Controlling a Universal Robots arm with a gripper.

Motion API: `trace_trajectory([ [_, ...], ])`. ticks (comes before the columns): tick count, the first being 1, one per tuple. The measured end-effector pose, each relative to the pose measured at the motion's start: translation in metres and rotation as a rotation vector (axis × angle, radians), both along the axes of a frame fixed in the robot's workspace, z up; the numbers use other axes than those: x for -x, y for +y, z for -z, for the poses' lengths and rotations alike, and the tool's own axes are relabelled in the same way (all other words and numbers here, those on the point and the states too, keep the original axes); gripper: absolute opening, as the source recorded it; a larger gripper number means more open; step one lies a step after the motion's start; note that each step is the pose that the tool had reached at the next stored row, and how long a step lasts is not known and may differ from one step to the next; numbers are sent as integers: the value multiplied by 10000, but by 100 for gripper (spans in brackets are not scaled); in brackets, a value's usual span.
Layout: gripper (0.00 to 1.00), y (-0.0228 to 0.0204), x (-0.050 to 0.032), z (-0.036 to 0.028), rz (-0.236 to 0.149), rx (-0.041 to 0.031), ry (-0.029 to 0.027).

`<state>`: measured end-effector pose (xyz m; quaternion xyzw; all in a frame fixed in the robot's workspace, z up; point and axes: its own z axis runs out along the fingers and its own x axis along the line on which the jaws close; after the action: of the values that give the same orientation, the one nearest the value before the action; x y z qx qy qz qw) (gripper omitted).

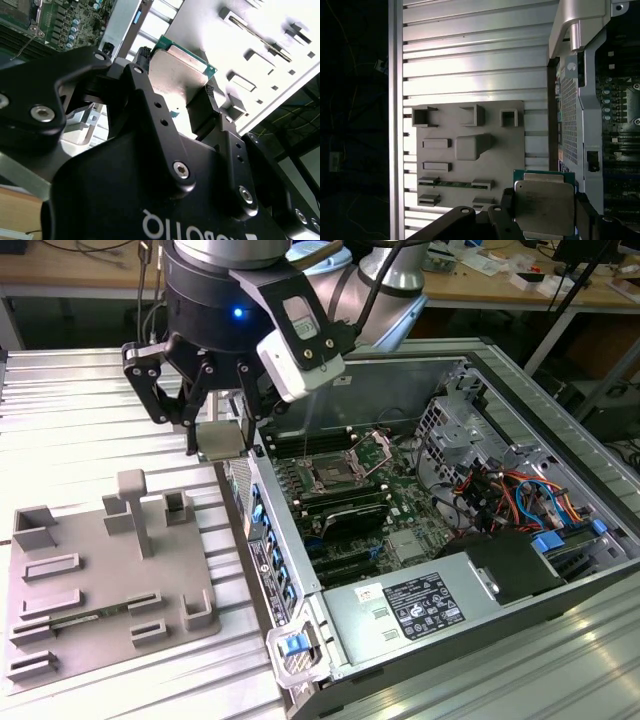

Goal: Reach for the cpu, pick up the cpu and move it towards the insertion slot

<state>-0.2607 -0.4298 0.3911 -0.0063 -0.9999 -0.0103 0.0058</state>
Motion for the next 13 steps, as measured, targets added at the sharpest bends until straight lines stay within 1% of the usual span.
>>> trace_trajectory([
  [5, 55, 2, -57, 1, 0, 36, 0],
  [6, 55, 4, -91, 1, 0, 64, 0],
  [13, 55, 9, -201, 5, 1, 133, 1],
])
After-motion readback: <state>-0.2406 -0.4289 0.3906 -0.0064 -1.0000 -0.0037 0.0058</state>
